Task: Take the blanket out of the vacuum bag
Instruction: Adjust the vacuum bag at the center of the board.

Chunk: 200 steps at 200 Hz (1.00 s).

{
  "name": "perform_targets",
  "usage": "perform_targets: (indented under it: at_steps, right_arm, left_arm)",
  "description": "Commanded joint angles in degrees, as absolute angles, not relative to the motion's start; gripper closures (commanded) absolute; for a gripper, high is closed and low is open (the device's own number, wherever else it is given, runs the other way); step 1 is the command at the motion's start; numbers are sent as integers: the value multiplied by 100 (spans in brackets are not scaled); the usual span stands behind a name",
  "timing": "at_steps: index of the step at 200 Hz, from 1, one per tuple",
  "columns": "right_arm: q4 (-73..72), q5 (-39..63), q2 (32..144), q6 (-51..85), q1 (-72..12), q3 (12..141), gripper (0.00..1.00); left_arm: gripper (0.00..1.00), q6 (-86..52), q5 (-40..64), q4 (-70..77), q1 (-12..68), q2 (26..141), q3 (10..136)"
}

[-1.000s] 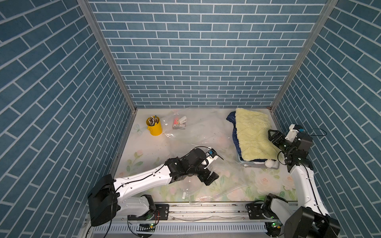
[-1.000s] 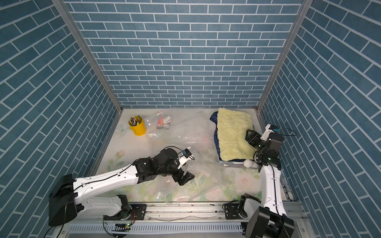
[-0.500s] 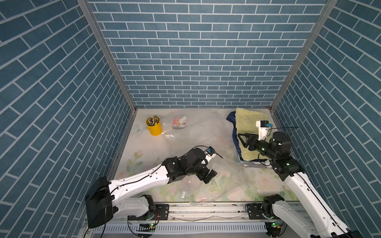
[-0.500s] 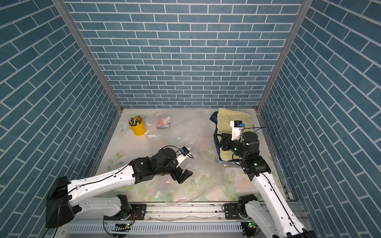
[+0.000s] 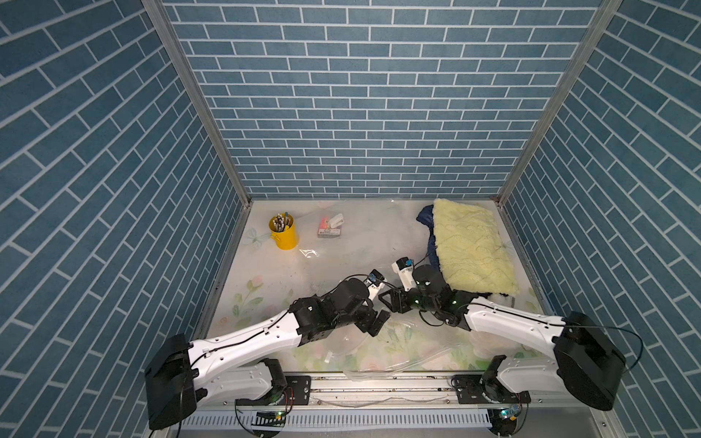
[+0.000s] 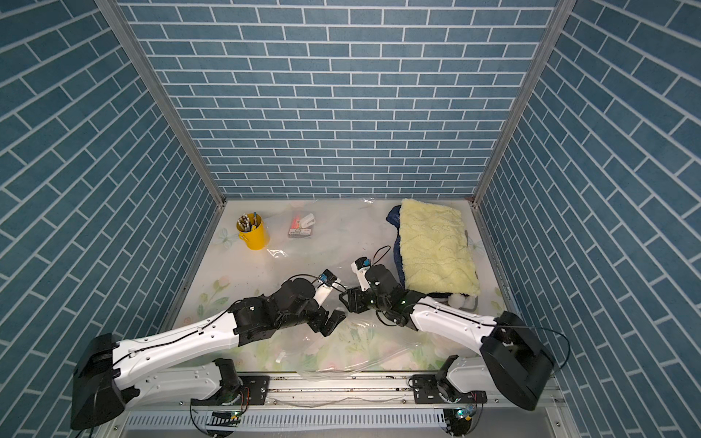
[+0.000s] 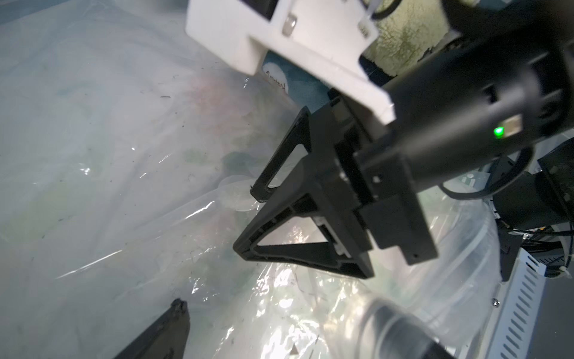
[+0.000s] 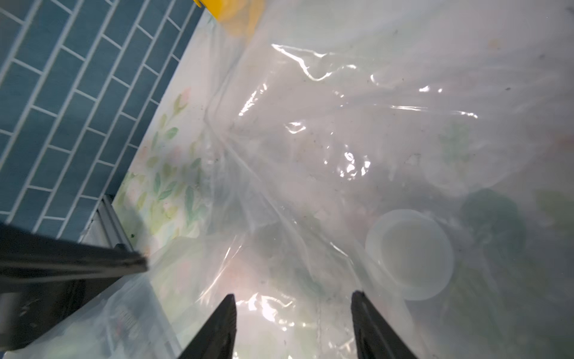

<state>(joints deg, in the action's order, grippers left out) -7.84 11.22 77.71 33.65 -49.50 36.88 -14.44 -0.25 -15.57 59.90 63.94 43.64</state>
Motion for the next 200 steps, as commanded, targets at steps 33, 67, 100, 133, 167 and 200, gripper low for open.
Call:
perform_targets:
  at_steps: [33, 67, 100, 133, 167, 200]
  right_arm:
    - [-1739, 701, 9367, 3695, -4970, 3803, 51]
    - [-1756, 689, 9826, 3769, -4966, 3763, 53]
    - [-1923, 800, 10186, 3986, -4966, 3692, 56]
    - [-1923, 773, 10221, 4007, -4951, 3676, 60]
    - [-982, 478, 8748, 3778, -4947, 4023, 50]
    - [442, -121, 6955, 3393, -4879, 4494, 39]
  left_arm:
    - [1, -1556, -181, -1827, 6027, 5796, 4516]
    - [0, -1642, -132, -1767, 6026, 5099, 4380]
    - [0, -1882, 32, -1896, 6029, 4669, 4369]
    - [0, -2132, -212, -2108, 6025, 4287, 4230]
    - [12, -2318, -724, -2050, 6024, 4902, 4218]
    - [58, -2486, -1224, -1522, 6033, 5379, 4077]
